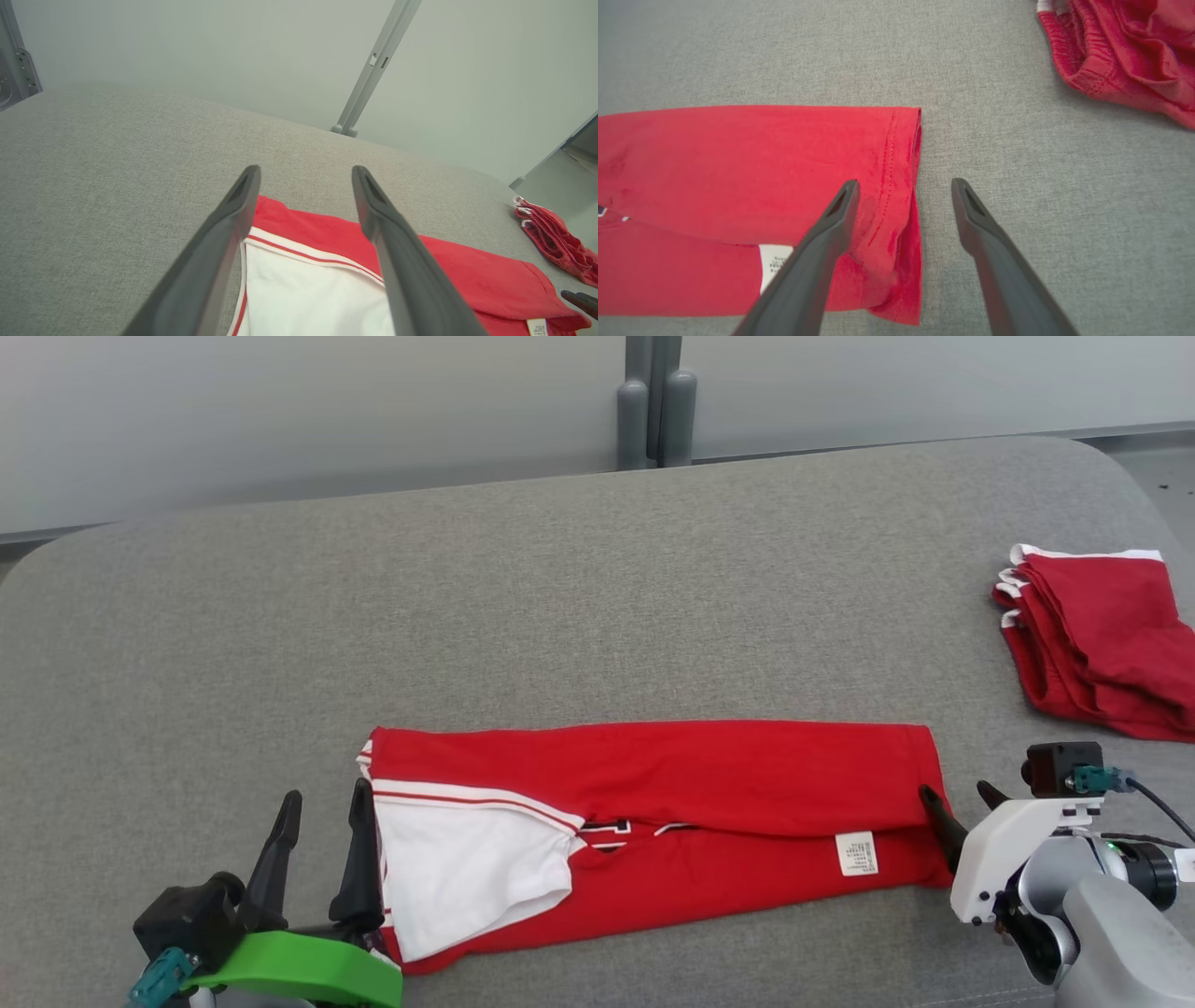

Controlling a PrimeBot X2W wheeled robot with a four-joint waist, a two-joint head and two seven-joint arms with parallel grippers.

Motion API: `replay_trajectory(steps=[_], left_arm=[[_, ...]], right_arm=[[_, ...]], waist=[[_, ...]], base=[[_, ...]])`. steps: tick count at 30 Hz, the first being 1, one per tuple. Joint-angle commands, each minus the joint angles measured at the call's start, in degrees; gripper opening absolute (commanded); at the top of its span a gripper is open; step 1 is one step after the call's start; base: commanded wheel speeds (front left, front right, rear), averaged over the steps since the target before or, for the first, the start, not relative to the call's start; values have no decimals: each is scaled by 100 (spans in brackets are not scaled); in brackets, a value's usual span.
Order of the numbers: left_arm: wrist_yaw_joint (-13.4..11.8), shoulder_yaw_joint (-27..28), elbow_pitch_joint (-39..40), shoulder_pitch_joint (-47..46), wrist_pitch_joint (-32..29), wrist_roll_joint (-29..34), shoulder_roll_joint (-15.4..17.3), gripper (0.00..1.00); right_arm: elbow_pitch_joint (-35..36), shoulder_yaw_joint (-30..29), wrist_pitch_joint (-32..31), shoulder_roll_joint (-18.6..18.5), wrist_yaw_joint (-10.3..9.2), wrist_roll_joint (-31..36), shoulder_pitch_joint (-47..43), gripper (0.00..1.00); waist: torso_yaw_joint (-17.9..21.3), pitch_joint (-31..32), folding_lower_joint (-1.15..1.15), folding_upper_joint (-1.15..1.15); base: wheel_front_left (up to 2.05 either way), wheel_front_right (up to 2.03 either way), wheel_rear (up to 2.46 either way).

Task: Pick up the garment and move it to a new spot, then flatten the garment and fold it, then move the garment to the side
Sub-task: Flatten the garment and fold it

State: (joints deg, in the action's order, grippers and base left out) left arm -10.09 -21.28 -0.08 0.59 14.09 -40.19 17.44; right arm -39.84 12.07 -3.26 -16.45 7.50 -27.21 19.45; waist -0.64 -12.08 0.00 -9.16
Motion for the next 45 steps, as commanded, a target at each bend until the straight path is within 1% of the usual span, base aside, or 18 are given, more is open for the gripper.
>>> replay_trajectory(steps=[1,4,13,14,16,17,18,19,25,28,33,39,45], left_arm=[[-33,5,48,19,-8,40,48,100],[-78,23,90,43,3,62,71,100],[-159,81,185,121,18,143,167,100],[-172,89,196,123,18,150,179,100],[-197,98,211,119,19,163,201,100],[-211,104,216,111,20,181,216,100],[-215,112,219,103,20,187,225,100],[-229,118,221,96,16,190,229,100],[-267,178,191,50,35,213,253,100],[-274,195,173,49,45,208,255,100],[-283,221,150,115,57,180,244,100],[-291,218,171,153,60,168,198,100],[-268,216,178,119,70,170,154,100]], right_arm=[[-210,-9,9,-8,-1,-45,58,100],[-550,-25,-2,18,-1,-146,87,100],[-1072,125,78,72,-1,-449,183,100],[-1121,149,63,87,-1,-485,195,86],[-1221,200,67,100,-1,-552,233,62],[-1272,225,63,106,-1,-584,267,46],[-1316,249,62,119,-1,-609,302,39],[-1358,272,70,131,-1,-627,333,35],[-1557,438,93,183,-2,-801,541,0],[-1572,528,184,134,-2,-890,643,0],[-1393,713,294,-25,-2,-1062,748,0],[-1019,899,244,-414,-6,-1312,775,0],[-636,883,61,-969,-6,-1498,882,0]], waist=[[-247,-58,0,0],[-372,-66,0,0],[-489,-47,0,0],[-491,-47,0,0],[-486,-56,0,0],[-481,-64,0,0],[-473,-74,0,0],[-466,-88,0,0],[-435,-150,0,0],[-412,-157,0,0],[-310,-122,0,0],[-100,-93,0,0],[130,-137,0,0]], base=[[0,0,0],[0,0,0],[0,0,0],[0,0,0],[0,0,0],[0,0,0],[0,0,0],[0,0,0],[0,0,0],[0,0,0],[0,0,0],[0,0,0],[0,0,0]])
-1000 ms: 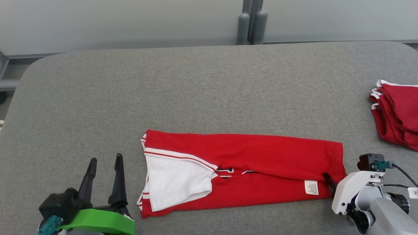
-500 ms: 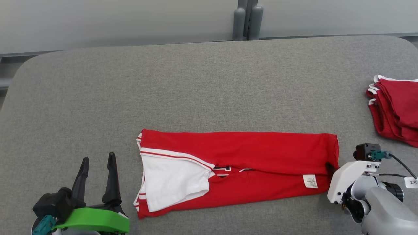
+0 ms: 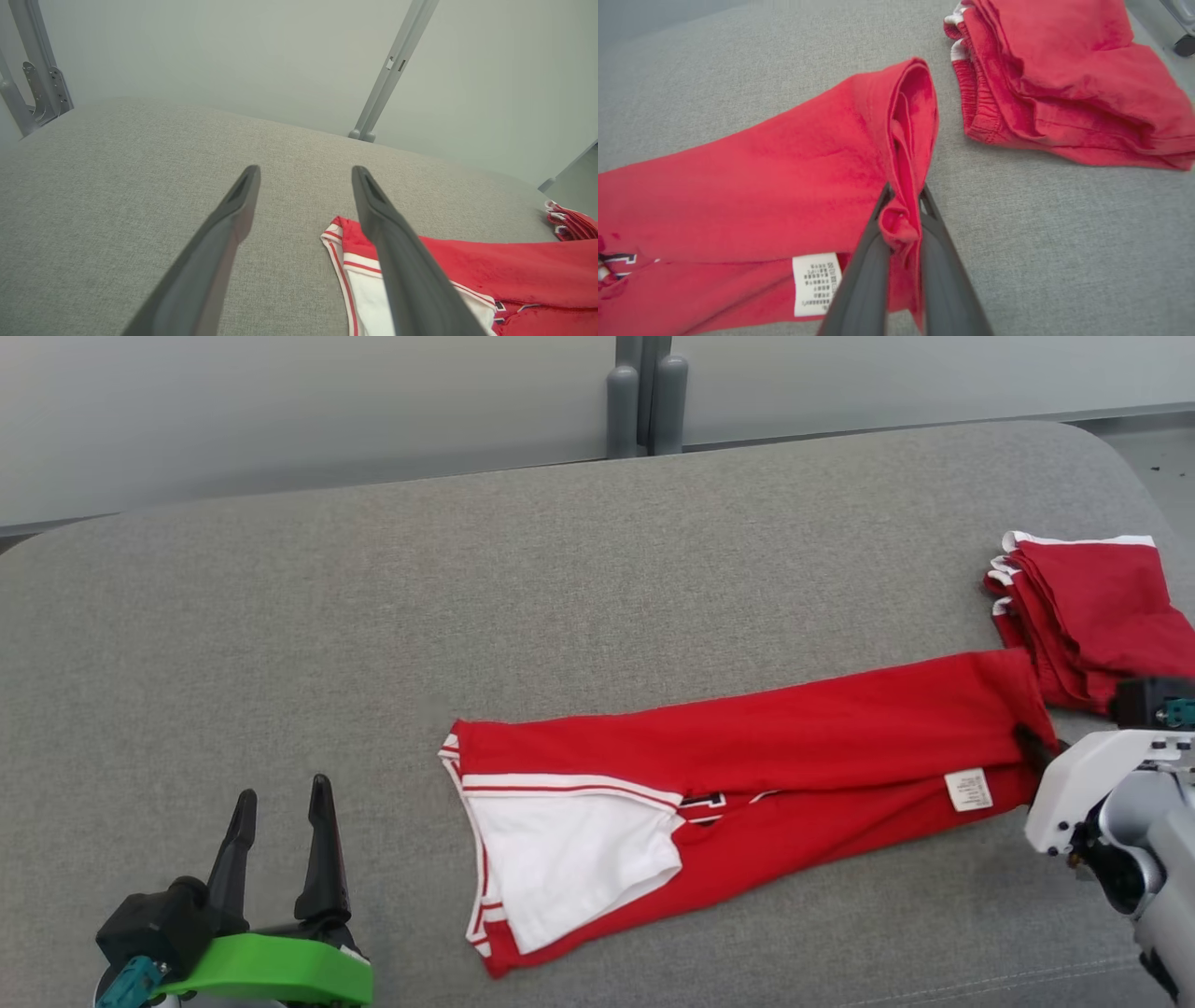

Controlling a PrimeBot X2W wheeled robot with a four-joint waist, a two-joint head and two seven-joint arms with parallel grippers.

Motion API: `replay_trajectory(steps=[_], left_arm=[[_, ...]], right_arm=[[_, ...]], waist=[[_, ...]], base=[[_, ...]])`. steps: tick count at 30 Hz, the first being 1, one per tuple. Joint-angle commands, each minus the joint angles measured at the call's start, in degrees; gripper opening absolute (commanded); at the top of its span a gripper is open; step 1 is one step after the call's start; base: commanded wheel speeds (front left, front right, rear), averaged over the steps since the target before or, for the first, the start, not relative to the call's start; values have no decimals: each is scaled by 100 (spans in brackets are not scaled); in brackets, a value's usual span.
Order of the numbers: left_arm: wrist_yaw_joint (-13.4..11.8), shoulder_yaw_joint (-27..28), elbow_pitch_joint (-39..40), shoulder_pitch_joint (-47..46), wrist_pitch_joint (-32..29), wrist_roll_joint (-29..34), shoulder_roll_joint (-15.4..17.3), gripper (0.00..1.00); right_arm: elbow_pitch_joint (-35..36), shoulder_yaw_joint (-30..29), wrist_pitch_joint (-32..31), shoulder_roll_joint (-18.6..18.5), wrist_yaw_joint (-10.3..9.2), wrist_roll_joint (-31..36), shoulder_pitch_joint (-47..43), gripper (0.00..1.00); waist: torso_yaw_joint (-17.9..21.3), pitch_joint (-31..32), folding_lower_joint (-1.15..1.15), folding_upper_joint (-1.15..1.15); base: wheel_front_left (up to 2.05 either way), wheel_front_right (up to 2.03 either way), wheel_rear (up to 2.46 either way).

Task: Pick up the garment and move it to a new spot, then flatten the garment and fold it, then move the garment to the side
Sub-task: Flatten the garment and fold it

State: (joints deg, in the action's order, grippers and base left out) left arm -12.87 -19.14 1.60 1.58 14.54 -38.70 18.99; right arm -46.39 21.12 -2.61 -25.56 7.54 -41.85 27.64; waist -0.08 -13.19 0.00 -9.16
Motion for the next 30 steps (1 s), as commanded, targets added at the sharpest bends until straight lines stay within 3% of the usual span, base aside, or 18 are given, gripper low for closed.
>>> replay_trajectory(steps=[1,9,16,30], left_arm=[[12,3,12,4,25,27,-8,100],[54,-17,-31,-102,31,35,-66,100],[80,-42,-112,-126,40,42,-100,100],[112,-62,-133,-102,46,11,-119,100]], right_arm=[[69,-41,-37,-143,-10,-44,86,0],[362,-179,-274,-455,-9,-77,170,0],[964,-117,-521,-205,-9,-334,-8,0],[2913,380,-1117,327,-5,-534,-508,0]], waist=[[108,-40,0,0],[247,-102,0,0],[272,-63,0,0],[116,62,0,0]], base=[[0,0,0],[0,0,0],[0,0,0],[0,0,0]])
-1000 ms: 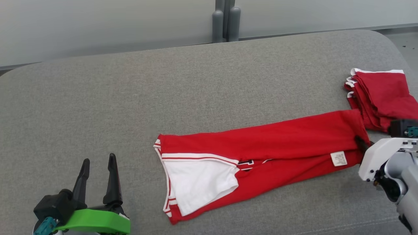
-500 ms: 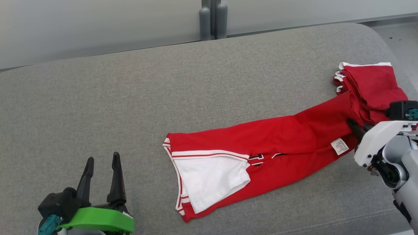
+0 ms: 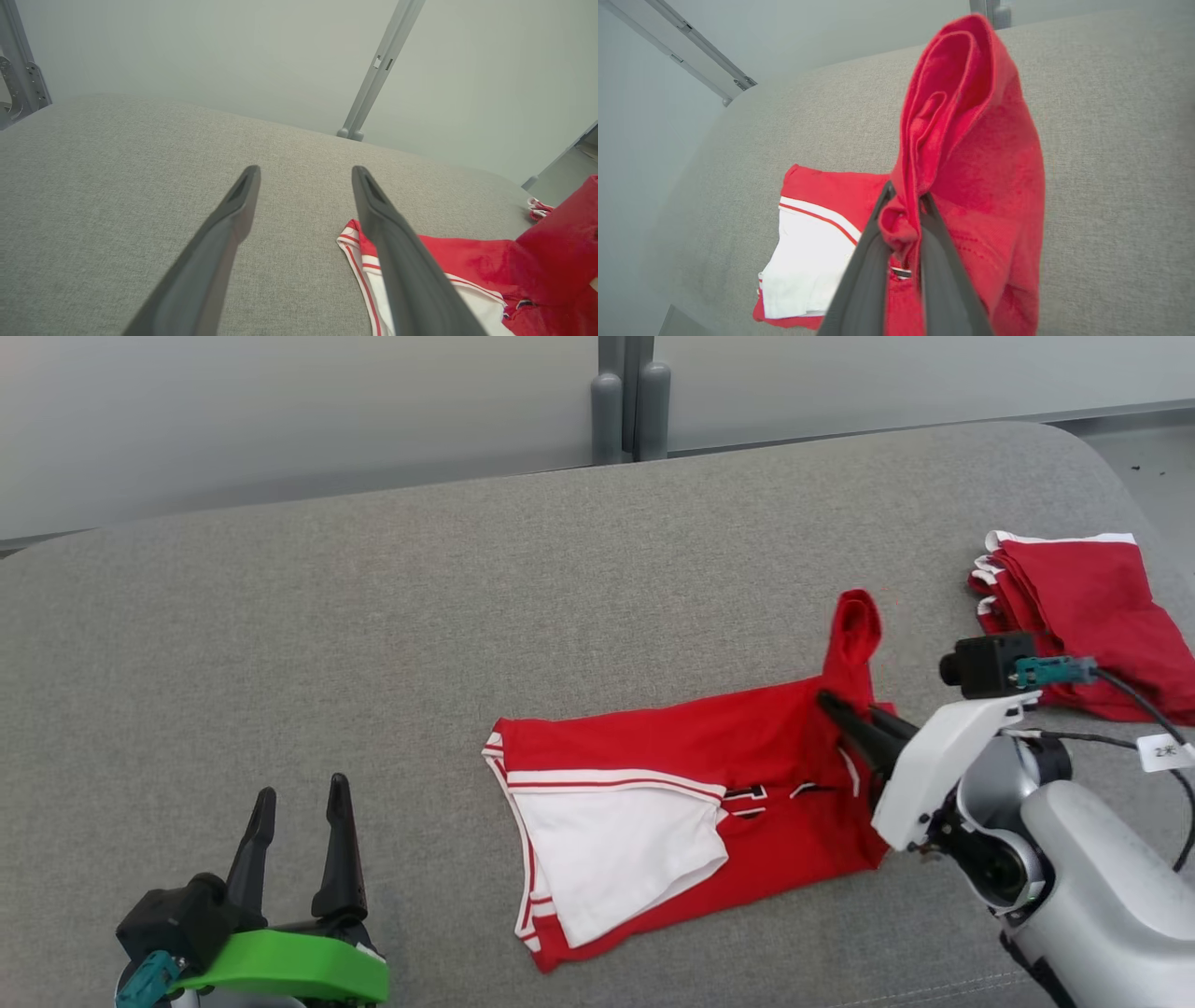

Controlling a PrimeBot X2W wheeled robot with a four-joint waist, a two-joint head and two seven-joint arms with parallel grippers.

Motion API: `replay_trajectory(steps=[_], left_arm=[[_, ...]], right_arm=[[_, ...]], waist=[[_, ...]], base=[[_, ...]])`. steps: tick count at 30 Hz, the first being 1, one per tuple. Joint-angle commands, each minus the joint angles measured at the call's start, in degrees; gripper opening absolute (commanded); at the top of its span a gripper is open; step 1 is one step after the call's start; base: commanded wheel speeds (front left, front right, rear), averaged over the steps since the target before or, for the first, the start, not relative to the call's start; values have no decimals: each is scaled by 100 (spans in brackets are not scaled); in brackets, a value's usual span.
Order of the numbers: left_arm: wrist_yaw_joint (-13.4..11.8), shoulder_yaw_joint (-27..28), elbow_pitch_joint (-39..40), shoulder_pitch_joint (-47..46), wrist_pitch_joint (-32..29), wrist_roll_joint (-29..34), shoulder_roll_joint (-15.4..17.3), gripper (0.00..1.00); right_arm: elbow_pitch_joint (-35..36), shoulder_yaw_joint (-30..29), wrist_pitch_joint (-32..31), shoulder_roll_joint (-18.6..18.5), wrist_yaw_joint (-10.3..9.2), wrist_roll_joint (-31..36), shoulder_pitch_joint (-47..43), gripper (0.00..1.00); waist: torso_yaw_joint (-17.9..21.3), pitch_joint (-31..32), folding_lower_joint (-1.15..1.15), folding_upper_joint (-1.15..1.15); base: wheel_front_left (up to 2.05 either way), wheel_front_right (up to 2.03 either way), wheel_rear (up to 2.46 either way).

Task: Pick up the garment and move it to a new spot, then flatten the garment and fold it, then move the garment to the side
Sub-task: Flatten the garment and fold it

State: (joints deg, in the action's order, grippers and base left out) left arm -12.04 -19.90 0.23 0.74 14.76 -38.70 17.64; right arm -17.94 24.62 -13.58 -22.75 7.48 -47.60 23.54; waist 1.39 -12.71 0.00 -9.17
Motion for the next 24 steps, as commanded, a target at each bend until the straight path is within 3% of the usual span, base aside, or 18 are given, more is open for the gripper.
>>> replay_trajectory(steps=[1,9,24], left_arm=[[38,9,-1,-18,25,7,17,100],[55,-31,-37,-34,33,0,-75,100],[233,-150,-222,-205,33,70,-253,100]], right_arm=[[149,84,-61,125,2,64,-131,0],[530,615,-386,895,2,291,-250,0],[-733,1017,-144,1709,2,532,232,0]], waist=[[-53,22,0,0],[-294,63,0,0],[-796,-4,0,0]], base=[[0,0,0],[0,0,0],[0,0,0]])
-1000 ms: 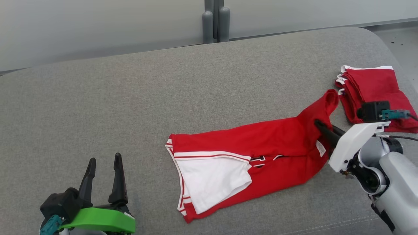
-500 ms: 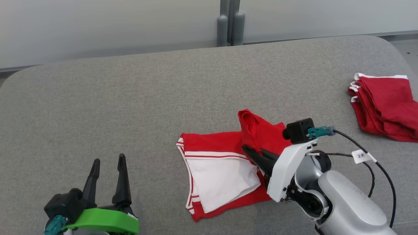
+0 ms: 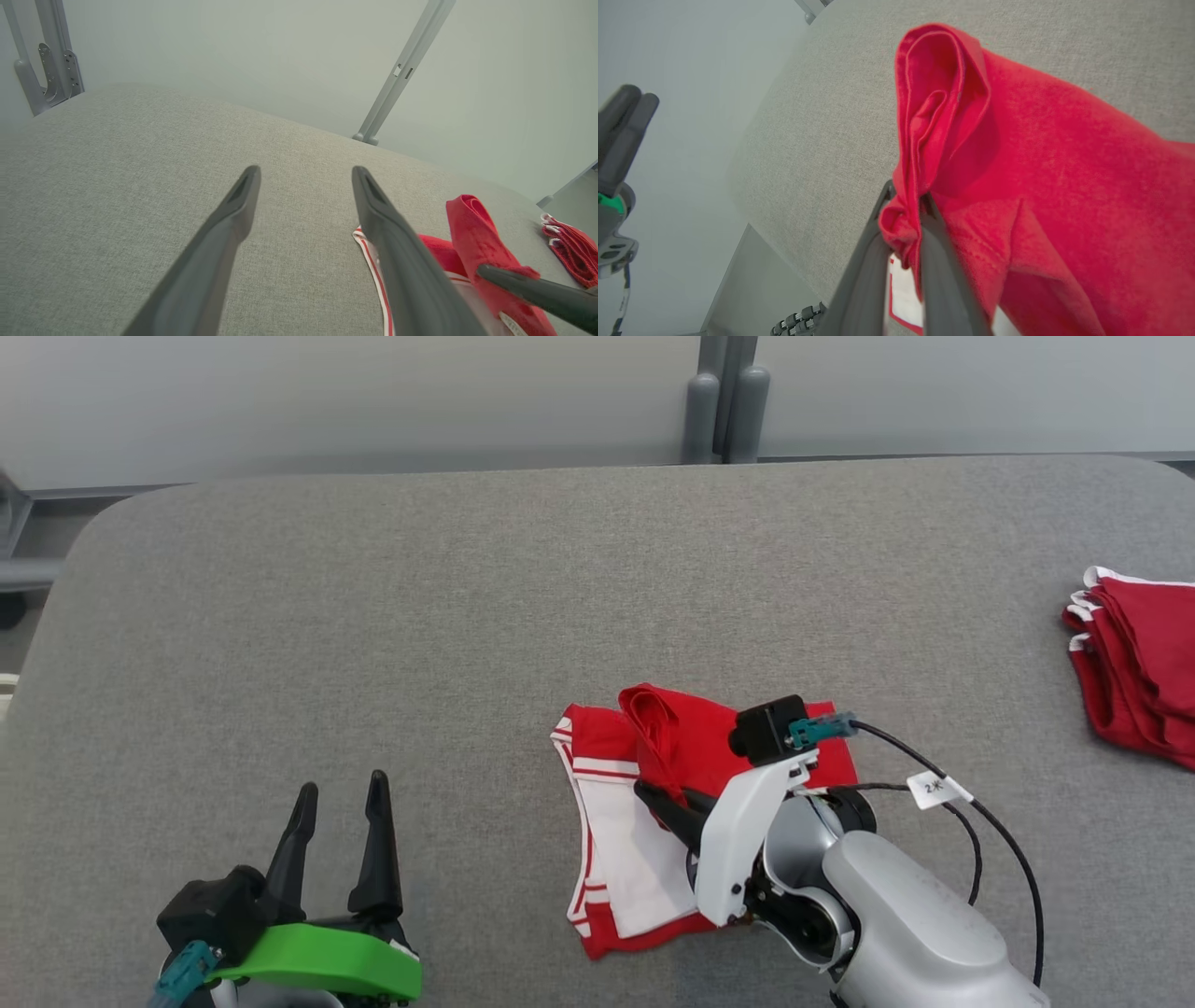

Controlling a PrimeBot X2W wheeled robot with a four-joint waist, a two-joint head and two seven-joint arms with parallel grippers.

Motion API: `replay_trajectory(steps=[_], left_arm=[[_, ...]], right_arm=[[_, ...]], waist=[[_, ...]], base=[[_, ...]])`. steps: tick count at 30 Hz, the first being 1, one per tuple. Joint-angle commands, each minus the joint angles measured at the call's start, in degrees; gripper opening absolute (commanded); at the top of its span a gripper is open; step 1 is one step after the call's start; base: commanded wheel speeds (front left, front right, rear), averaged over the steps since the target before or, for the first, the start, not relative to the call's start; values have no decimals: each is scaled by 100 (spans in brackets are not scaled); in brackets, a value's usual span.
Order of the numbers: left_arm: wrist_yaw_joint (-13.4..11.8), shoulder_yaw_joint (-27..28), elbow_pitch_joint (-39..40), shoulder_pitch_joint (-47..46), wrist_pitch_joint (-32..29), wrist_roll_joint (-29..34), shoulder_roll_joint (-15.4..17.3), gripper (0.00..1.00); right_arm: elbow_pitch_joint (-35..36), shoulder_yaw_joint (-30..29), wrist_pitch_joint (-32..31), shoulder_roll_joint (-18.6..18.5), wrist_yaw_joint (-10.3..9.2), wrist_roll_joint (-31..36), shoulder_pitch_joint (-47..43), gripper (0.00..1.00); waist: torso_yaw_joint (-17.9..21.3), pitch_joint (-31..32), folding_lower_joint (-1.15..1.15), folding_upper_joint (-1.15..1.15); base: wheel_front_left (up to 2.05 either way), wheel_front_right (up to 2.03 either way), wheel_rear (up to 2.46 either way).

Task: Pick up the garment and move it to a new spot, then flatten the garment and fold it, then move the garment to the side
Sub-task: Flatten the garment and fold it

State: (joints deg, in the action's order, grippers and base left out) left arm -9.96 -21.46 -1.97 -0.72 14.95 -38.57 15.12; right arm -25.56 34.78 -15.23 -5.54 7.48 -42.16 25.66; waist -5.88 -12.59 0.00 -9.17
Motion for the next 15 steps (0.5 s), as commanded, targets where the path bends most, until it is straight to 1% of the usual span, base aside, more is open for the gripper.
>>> replay_trajectory(steps=[1,10,15], left_arm=[[36,-9,-22,-84,16,67,-15,100],[100,-132,-174,-211,15,108,-98,100],[141,-162,-252,-225,17,101,-137,100]], right_arm=[[-102,33,39,31,2,-26,55,0],[-1264,251,364,225,2,-58,380,0],[-1679,455,543,264,2,-288,549,0]], waist=[[-109,-20,0,0],[-359,5,0,0],[-426,47,0,0]], base=[[0,0,0],[0,0,0],[0,0,0]])
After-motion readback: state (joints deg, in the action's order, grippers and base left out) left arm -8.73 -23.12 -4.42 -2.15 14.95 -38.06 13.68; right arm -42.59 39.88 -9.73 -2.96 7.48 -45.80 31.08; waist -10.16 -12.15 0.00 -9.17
